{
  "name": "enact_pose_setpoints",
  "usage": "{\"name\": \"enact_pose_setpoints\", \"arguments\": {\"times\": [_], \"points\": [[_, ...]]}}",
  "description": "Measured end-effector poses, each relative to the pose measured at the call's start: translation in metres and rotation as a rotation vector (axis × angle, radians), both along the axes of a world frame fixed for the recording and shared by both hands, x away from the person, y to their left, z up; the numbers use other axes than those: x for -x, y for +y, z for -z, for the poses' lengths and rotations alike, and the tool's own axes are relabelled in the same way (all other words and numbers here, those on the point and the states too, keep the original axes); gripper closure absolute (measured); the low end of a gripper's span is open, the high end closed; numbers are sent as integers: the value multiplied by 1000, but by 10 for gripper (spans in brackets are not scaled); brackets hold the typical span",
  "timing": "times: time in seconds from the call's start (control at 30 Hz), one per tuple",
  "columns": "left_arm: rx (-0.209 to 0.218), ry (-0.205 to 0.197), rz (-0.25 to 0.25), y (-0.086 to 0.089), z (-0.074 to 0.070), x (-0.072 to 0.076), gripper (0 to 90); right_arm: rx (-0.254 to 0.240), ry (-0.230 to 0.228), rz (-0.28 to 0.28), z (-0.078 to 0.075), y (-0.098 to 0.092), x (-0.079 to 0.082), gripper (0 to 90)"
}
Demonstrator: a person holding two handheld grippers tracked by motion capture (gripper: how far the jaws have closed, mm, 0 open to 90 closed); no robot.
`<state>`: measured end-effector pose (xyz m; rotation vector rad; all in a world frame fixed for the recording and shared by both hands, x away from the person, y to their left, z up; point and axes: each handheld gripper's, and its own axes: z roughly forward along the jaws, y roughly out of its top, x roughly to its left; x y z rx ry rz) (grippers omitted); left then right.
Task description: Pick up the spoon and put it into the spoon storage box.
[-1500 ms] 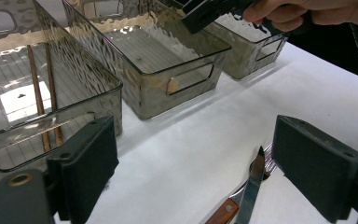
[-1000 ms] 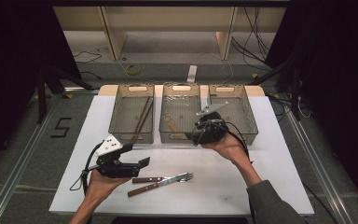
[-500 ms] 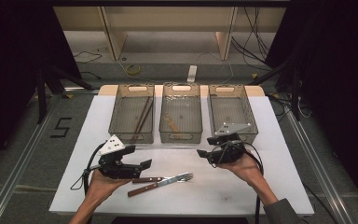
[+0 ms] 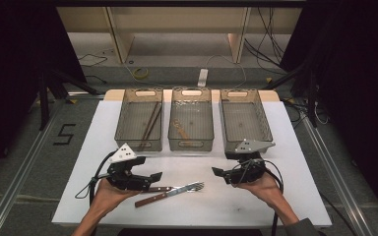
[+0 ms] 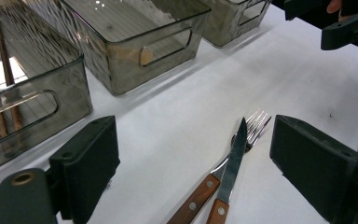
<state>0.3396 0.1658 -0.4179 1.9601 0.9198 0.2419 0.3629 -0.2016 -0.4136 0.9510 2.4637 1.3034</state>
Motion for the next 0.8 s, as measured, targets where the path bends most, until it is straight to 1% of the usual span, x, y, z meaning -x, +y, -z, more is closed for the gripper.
{"name": "enact_pose_setpoints", "arguments": {"times": [0.1,0.27,0.43,0.53,0.63,0.8], "points": [[-21,21,17,-1,2,-1,146,-3,2,3,2,-3,2,243],[-60,39,37,-7,3,-1,146,-7,9,8,6,-7,6,242],[-124,70,65,-11,6,0,146,-5,13,10,10,-11,10,241],[-145,79,78,-14,7,1,146,-9,15,17,11,-13,12,241],[-171,77,88,-16,7,2,146,-14,14,21,12,-15,14,241],[-213,107,111,-18,10,2,151,-12,18,20,14,-16,18,241]]}}
